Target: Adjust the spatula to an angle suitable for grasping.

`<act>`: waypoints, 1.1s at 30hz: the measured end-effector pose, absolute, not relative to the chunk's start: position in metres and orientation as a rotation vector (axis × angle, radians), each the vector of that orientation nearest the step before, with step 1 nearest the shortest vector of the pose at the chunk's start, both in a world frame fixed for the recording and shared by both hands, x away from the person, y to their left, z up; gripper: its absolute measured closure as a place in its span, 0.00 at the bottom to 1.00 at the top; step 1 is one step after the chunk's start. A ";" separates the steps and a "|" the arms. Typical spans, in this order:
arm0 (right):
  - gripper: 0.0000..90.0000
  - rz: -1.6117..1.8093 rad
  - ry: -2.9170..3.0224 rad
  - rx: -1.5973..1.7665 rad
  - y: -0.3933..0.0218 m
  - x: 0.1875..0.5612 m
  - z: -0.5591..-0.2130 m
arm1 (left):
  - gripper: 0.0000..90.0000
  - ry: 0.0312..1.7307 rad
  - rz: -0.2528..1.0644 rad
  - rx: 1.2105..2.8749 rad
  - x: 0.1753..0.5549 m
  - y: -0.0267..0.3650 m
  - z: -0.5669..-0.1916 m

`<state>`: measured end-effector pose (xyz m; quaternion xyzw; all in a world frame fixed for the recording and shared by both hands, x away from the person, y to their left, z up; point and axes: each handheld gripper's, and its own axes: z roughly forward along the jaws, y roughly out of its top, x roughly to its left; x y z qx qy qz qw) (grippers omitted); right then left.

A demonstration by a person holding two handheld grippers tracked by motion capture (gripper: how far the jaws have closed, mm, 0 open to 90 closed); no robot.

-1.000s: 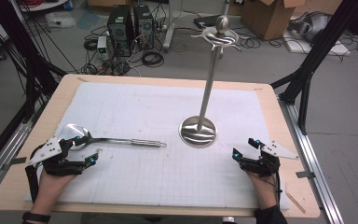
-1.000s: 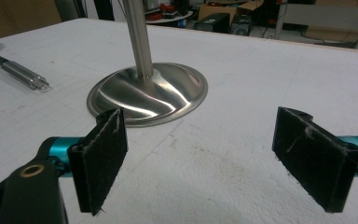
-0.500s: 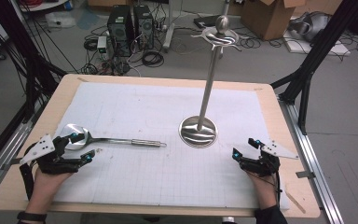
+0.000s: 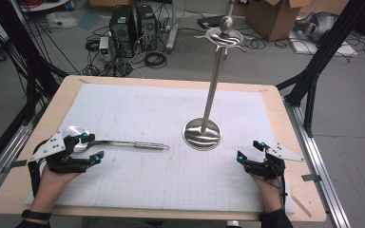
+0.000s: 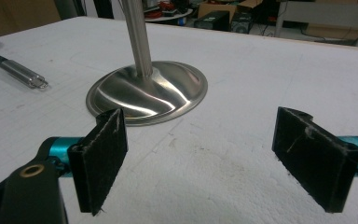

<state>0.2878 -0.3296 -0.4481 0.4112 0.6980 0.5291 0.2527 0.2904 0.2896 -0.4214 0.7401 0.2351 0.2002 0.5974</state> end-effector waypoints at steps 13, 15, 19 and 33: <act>0.19 1.440 1.901 1.124 -0.329 0.288 -0.448 | 0.58 0.494 0.399 1.828 0.303 0.240 -0.426; 0.19 1.439 1.902 1.123 -0.330 0.288 -0.448 | 0.62 0.492 0.395 1.842 0.305 0.231 -0.428; 0.19 1.439 1.900 1.125 -0.329 0.288 -0.448 | 0.72 0.459 0.377 1.883 0.307 0.215 -0.429; 0.20 1.442 1.904 1.129 -0.330 0.288 -0.448 | 1.00 0.523 0.329 1.946 0.318 0.173 -0.434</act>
